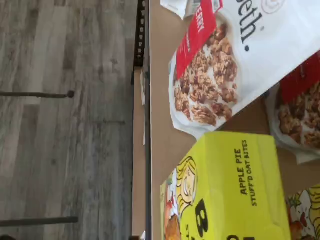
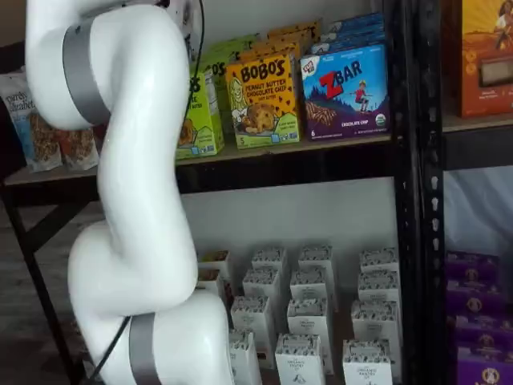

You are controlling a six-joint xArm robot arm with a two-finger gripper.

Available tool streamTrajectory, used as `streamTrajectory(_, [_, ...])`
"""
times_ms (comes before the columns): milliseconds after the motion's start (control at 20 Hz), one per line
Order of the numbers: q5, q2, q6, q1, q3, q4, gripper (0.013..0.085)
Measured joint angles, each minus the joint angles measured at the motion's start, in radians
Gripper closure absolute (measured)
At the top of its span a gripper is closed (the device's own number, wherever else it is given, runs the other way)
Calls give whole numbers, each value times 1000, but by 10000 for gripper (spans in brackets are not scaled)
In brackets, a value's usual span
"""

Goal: Pick the green box on the top shelf, the fourth from the left

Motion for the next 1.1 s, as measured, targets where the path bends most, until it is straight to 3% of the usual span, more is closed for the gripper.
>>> streamTrajectory(450, [-31,18,2,26,27,-66,130])
streamTrajectory(1100, [53,75,29,58,-39,-119,130])
